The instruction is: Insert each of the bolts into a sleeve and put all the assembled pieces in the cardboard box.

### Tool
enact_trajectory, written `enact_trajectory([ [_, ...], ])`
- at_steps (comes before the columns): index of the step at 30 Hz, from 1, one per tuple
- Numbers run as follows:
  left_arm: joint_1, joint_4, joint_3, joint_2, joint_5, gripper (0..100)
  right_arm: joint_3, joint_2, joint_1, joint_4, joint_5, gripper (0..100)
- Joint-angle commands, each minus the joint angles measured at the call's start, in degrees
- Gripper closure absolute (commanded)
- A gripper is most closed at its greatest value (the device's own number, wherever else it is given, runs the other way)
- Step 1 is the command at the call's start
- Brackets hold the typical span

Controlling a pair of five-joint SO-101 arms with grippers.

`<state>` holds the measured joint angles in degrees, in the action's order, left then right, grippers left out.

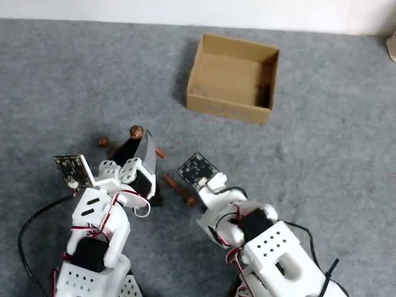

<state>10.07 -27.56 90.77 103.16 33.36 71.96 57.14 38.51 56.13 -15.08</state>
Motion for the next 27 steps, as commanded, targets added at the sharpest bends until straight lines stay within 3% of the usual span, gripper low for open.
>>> enact_trajectory([
  [1,-0.4,1.5,-0.7,0.3,0.4,100,1.7,-0.2,0.4,-2.2,-0.8,86.0],
  [27,-0.2,1.5,-0.7,0.3,0.4,100,13.0,-0.2,0.4,-12.9,-1.0,86.0],
])
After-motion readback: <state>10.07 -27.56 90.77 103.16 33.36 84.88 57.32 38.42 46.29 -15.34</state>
